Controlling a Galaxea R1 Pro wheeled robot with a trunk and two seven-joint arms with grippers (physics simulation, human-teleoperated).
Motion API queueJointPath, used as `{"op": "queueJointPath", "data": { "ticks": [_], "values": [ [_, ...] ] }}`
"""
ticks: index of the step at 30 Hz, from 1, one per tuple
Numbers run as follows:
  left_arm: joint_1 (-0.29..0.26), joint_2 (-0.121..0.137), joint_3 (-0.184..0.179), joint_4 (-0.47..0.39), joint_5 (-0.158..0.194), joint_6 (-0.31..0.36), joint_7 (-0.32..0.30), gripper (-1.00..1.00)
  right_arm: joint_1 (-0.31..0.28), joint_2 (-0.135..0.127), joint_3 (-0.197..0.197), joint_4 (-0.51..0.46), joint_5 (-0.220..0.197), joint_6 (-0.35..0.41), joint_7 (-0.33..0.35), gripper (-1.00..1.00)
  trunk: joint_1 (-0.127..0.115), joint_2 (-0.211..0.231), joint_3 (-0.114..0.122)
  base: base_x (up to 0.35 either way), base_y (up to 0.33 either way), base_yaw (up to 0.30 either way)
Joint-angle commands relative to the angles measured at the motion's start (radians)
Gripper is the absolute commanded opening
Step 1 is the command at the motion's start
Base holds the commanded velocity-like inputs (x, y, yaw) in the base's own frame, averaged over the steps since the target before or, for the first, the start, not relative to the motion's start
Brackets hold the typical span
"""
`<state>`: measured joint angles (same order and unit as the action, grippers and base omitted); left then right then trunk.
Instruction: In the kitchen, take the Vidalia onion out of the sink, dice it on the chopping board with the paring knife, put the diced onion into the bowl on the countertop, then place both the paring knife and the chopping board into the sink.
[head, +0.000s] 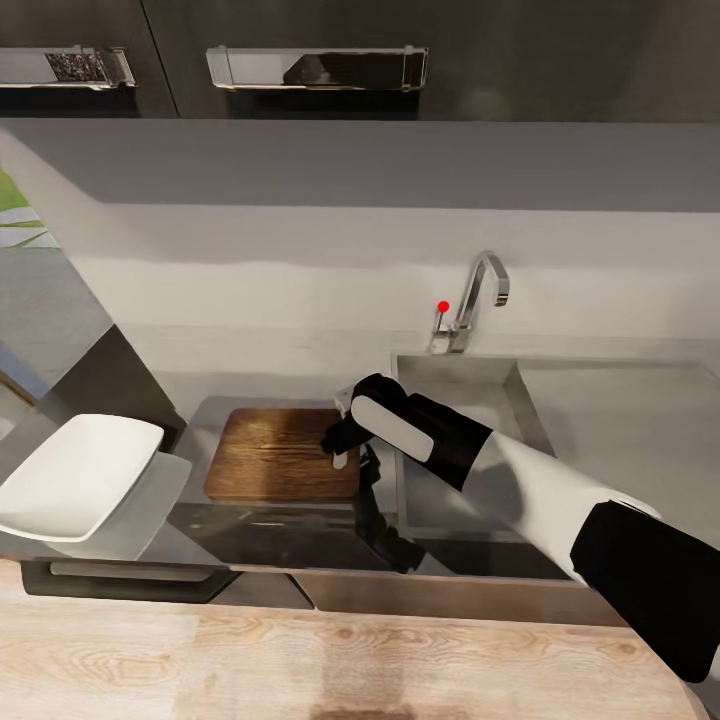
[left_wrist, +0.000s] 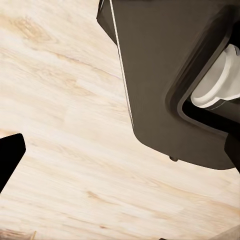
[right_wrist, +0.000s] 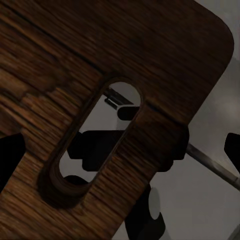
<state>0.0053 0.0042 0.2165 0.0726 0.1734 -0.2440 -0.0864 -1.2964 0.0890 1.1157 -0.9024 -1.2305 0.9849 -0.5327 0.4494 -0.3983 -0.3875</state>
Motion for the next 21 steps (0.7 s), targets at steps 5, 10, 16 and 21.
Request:
{"op": "queueJointPath", "data": {
  "ticks": [5,10,16,21],
  "values": [
    [-0.001,0.0,0.003,0.003,0.011,-0.005,-0.009,1.0,-0.001,0.0,0.003,-0.001,-0.01,0.0,-0.01,1.0,0.001,-0.002,-0.001,0.0,0.0,0.0],
    [-0.001,0.0,0.003,0.003,0.011,-0.005,-0.009,1.0,-0.001,0.0,0.004,-0.001,-0.01,0.0,-0.01,1.0,0.001,-0.002,-0.001,0.0,0.0,0.0],
    [-0.001,0.0,0.003,0.003,0.011,-0.005,-0.009,1.0,-0.001,0.0,0.004,-0.001,-0.01,0.0,-0.01,1.0,0.001,-0.002,-0.001,0.0,0.0,0.0],
    [-0.001,0.0,0.003,0.003,0.011,-0.005,-0.009,1.0,-0.001,0.002,0.003,-0.001,-0.009,0.0,-0.011,1.0,0.001,-0.002,-0.001,0.0,0.0,0.0]
  ]
}}
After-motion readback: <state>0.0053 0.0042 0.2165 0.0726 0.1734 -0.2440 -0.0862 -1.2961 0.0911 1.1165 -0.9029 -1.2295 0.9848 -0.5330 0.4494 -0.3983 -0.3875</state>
